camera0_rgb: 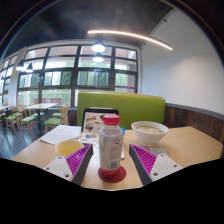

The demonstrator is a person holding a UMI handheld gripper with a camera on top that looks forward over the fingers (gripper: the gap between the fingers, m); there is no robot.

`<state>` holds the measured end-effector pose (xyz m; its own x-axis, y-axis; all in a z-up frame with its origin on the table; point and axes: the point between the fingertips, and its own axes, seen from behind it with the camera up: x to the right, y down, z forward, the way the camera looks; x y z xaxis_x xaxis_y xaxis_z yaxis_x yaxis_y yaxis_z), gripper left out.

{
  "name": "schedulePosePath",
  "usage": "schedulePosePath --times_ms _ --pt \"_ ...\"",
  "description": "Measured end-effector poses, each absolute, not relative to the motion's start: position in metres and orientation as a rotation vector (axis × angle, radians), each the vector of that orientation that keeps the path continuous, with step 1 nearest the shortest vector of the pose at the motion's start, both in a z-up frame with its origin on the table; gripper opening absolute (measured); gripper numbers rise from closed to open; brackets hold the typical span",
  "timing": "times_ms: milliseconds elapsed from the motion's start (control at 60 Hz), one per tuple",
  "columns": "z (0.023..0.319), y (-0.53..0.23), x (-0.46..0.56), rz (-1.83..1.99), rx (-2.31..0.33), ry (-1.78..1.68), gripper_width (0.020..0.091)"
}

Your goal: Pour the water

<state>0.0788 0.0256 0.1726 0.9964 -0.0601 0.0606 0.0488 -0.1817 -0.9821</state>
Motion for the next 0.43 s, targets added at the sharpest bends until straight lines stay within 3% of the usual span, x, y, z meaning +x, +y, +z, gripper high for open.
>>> schedulePosePath --times_ms 167,433 --pt "0.223 -0.048 0.058 -0.080 -1.721 0.038 0.0820" --pt "0.242 -0.184 0.036 -0.034 -1.723 0.076 0.0829"
